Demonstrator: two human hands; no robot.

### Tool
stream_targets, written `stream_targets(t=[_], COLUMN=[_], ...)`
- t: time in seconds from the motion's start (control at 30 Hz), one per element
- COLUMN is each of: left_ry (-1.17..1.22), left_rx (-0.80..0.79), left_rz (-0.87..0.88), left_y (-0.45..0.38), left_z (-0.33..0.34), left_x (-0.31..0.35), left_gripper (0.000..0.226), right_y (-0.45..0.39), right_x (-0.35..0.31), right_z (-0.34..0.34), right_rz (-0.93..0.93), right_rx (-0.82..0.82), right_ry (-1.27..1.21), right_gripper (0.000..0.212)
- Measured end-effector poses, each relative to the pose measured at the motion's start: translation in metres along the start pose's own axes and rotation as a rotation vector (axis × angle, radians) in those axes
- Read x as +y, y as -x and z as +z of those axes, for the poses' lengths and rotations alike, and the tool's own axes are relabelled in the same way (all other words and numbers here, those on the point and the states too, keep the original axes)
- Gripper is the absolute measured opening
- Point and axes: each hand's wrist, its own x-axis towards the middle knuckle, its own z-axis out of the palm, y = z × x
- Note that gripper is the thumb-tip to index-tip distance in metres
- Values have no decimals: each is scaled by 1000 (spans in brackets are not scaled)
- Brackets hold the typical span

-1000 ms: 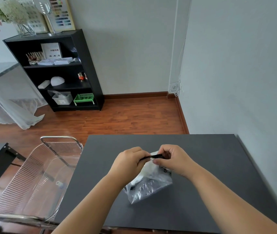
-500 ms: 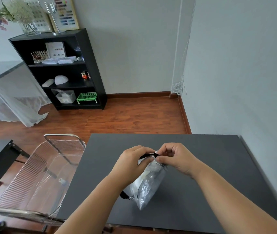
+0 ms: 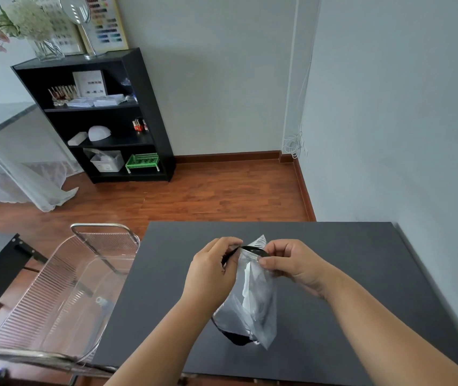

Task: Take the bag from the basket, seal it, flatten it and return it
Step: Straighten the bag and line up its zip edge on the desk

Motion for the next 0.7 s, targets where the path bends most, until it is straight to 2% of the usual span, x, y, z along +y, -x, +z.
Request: stream_targets(t=[0.07, 0.13, 0.2, 0.3, 0.4, 0.53, 0.6, 0.7], left_ry=[35, 31, -4, -55, -42, -83, -108, -98], left_rx=[-145, -251, -277, -235, -138, -27, -50, -189], left_rz=[6, 6, 15, 60, 45, -21, -18, 5], left_y=[-1, -5, -8, -6, -2, 0, 1, 0], left_z=[-4, -8, -12, -10, -7, -12, -15, -16], left_x=[0, -2, -4, -5, -5, -10, -12, -14], left_gripper=[28, 21, 11, 7, 3, 3, 2, 9], right_y=[-1, -3, -6, -9, -12, -3, 0, -2], right_x=[-4, -8, -10, -8, -7, -11, -10, -9], right_z=[0, 0, -1, 2, 0, -15, -18, -15], right_rz=[-12, -30, -65, -110, -10, 137, 99, 31], right_rx=[-5, 26, 89, 162, 136, -14, -24, 23], right_ry=[70, 206, 397, 583, 567, 442, 425, 505], right_gripper=[9, 10, 11, 13, 16, 23, 26, 34])
